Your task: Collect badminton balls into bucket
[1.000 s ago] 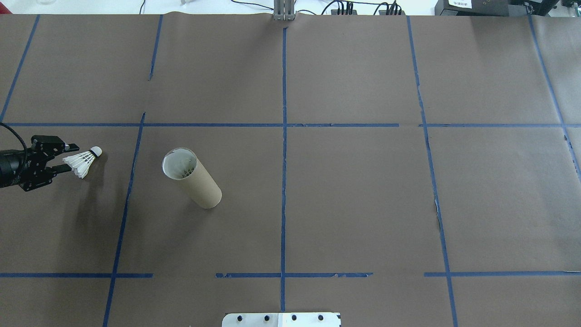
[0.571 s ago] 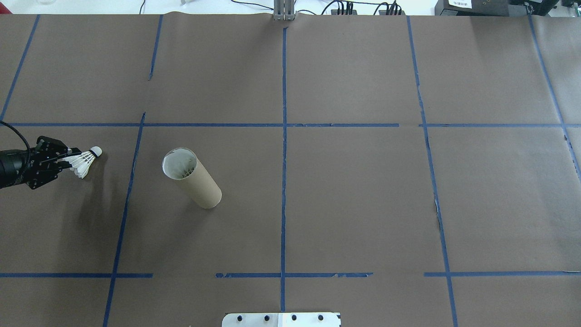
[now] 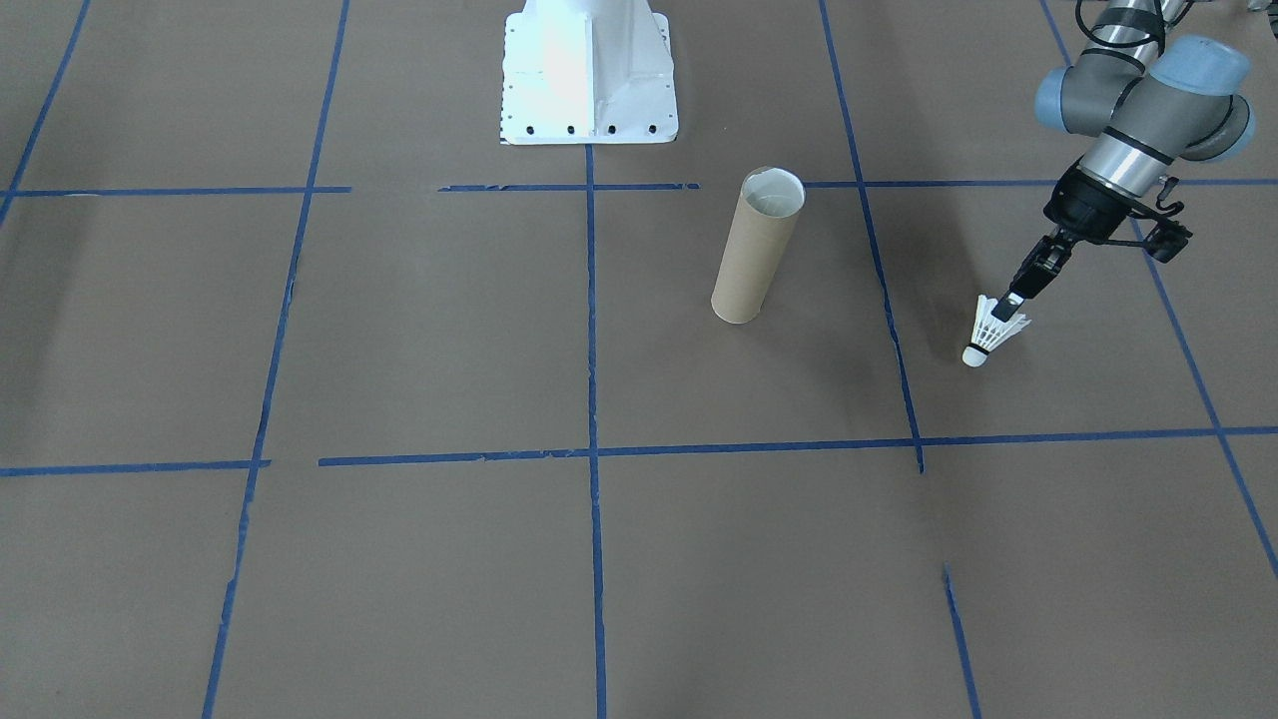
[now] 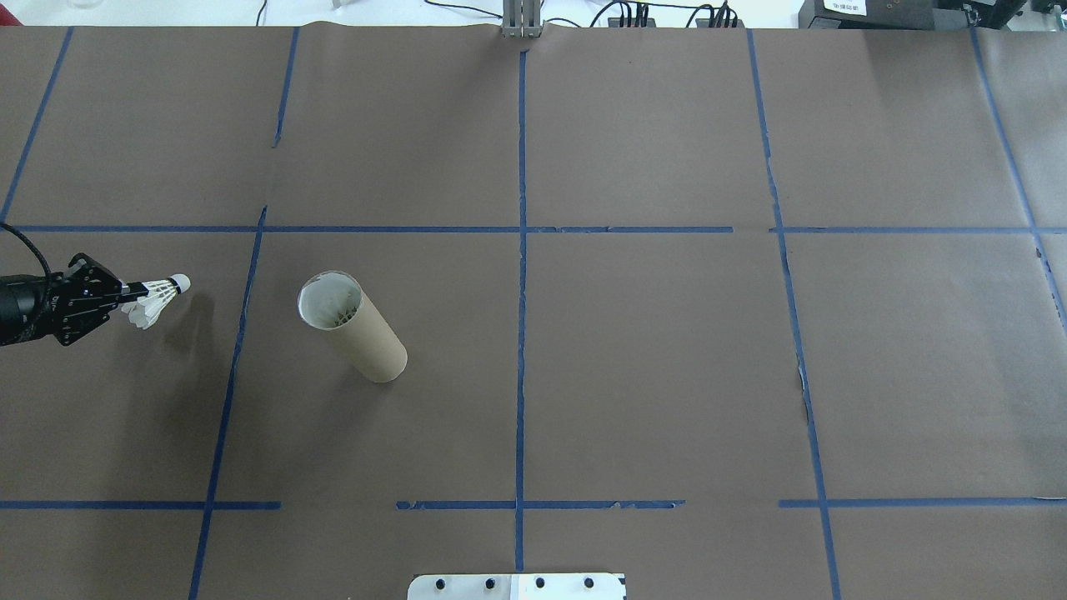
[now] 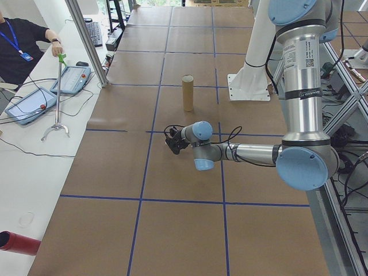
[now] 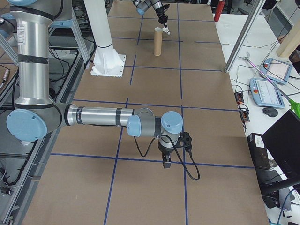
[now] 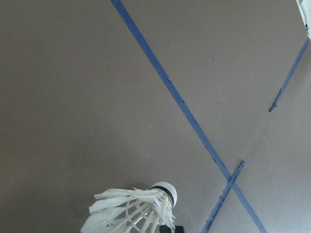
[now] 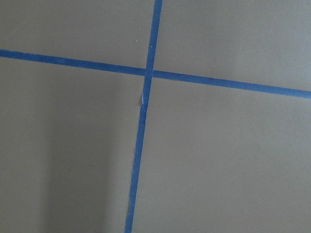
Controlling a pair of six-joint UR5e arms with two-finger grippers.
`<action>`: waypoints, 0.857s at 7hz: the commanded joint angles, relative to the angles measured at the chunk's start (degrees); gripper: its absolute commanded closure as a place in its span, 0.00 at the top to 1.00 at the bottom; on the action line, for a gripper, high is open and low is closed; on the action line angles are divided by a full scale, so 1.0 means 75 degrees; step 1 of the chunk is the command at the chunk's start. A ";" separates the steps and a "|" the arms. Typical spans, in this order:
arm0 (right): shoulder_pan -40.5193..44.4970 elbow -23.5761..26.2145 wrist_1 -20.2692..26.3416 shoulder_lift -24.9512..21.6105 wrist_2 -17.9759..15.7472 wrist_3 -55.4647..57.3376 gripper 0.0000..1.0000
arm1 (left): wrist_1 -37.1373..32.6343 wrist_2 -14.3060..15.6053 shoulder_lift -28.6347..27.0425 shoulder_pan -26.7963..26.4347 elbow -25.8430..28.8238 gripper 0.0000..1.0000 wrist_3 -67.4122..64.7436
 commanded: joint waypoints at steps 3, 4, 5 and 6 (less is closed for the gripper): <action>0.0000 0.0000 0.0000 0.0000 0.0000 0.0000 1.00 | 0.2250 -0.2708 0.0027 -0.2004 -0.1441 0.00 0.2939; 0.0000 0.0012 0.0000 0.0000 0.0000 0.0000 1.00 | 0.2711 -0.3212 0.0039 -0.2285 -0.1736 0.00 0.3971; 0.0000 0.0000 0.0000 0.0000 0.0000 0.0000 1.00 | 0.3063 -0.3553 0.0074 -0.2462 -0.1982 0.00 0.4642; 0.0000 0.0012 0.0000 0.0000 0.0000 0.0000 1.00 | 0.3716 -0.3568 0.0109 -0.2464 -0.2402 0.00 0.5125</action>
